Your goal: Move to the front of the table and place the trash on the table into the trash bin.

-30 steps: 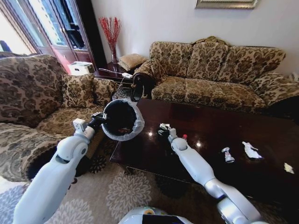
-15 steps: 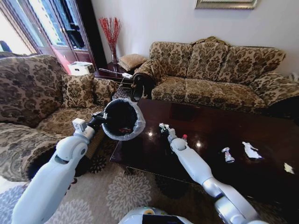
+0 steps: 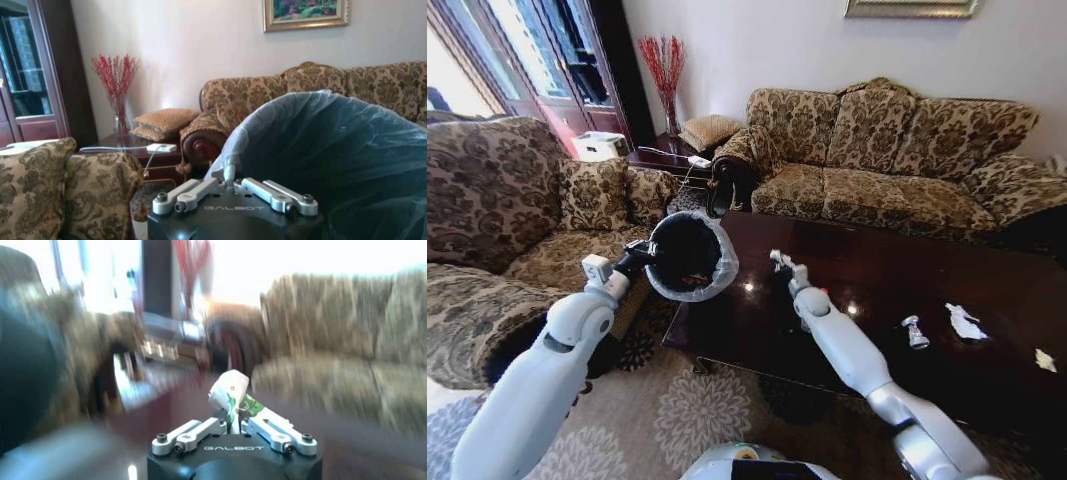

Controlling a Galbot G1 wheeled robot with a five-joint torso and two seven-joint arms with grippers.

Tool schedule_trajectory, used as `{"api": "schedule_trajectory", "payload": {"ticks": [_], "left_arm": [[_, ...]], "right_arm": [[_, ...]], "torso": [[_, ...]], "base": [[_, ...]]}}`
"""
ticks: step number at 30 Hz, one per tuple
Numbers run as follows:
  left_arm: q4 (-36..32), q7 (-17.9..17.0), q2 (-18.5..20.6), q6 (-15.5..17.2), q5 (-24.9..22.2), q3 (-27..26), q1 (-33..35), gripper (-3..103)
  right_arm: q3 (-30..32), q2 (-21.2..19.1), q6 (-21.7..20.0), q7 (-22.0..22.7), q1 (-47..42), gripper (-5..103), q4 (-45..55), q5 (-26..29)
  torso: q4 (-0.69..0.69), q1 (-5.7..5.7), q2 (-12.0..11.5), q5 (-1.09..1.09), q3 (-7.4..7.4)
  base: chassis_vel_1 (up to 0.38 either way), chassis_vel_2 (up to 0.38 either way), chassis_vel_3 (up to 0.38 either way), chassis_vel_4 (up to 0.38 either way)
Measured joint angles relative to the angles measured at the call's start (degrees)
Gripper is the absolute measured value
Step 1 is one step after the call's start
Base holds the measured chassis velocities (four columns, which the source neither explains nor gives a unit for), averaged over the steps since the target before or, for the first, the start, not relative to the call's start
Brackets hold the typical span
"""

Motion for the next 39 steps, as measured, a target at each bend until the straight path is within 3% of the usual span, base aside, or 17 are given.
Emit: {"api": "schedule_trajectory", "payload": {"ticks": [2, 7, 8, 12, 16, 22, 24, 30, 33, 36, 38, 39], "left_arm": [[-0.2, 0.0, -0.1, 0.2, 0.0, 0.1, 0.0, 0], [-0.8, -0.3, 0.1, 3.0, -0.2, 0.6, -0.4, 0], [-0.8, -0.3, 0.1, 3.0, -0.2, 0.6, -0.4, 0], [-2.6, -1.9, 1.0, 9.1, -3.2, 0.8, -2.8, 0], [-2.9, -2.1, 2.3, 12.3, -5.7, 1.2, -5.6, 0], [-2.4, -2.0, 3.8, 14.3, -8.5, 1.1, -7.1, 0], [-1.6, -1.9, 4.5, 14.6, -9.1, 0.5, -7.1, 0], [-0.6, -1.7, 4.3, 14.6, -9.3, 0.4, -7.0, 0], [-0.6, -1.7, 4.0, 14.5, -9.3, 0.6, -7.0, 0], [-0.7, -1.6, 4.0, 14.3, -9.3, 0.8, -7.2, 0], [-0.7, -1.6, 4.1, 14.2, -9.3, 0.8, -7.3, 0], [-0.7, -1.6, 4.1, 14.1, -9.3, 0.8, -7.3, 0]], "right_arm": [[-0.4, -0.4, -0.3, 0.2, 1.0, 2, 2.1, 1.3], [-5.1, -1.9, -3.0, 0.8, 11.2, 2, 14.7, 11.9], [-5.1, -1.9, -3.0, 0.8, 11.2, 2, 14.7, 11.9], [-11.6, -0.8, -6.0, 1.7, 22.6, 2, 21.0, 23.5], [-17.2, 0.9, -6.9, 1.9, 27.8, 2, 22.1, 26.7], [-23.4, -0.8, -8.4, 1.3, 28.4, 2, 25.3, 28.0], [-25.7, -3.5, -9.6, 0.5, 26.1, 2, 28.7, 27.8], [-26.4, -4.6, -10.2, 0.7, 23.6, -1, 29.9, 25.5], [-26.4, -4.4, -10.3, 0.6, 23.3, 8, 29.5, 24.6], [-26.4, -4.0, -10.3, 0.6, 23.1, 24, 29.1, 23.5], [-26.4, -4.0, -10.2, 0.6, 23.1, 24, 29.0, 23.2], [-26.3, -4.0, -10.2, 0.5, 23.0, 29, 29.0, 23.0]], "torso": [[0.00, 0.00, 0.0, 0.01, 0.00], [0.01, 0.00, 0.0, 0.01, 0.00], [0.01, 0.00, 0.0, 0.01, 0.00], [0.02, 0.00, 0.0, -0.01, -0.01], [0.01, -0.01, 0.0, -0.01, -0.01], [0.02, 0.00, 0.0, 0.00, 0.00], [0.00, 0.00, 0.0, 0.02, -0.01], [0.00, -0.01, 0.0, 0.02, 0.00], [0.01, 0.00, 0.0, 0.01, 0.00], [0.00, -0.01, 0.0, 0.01, 0.00], [0.01, -0.01, 0.0, 0.01, -0.01], [0.00, -0.01, 0.0, 0.01, -0.01]], "base": [[0.000, 0.000, 0.000, 0.000], [0.000, 0.000, 0.000, 0.000], [0.000, 0.000, 0.000, 0.000], [0.000, 0.000, 0.000, 0.000], [0.000, 0.000, 0.000, 0.000], [0.000, 0.000, 0.000, 0.000], [0.000, 0.000, 0.000, 0.000], [0.000, 0.000, 0.000, 0.000], [0.000, 0.000, 0.000, 0.000], [0.000, 0.000, 0.000, 0.000], [0.000, 0.000, 0.000, 0.000], [0.000, 0.000, 0.000, 0.000]]}}
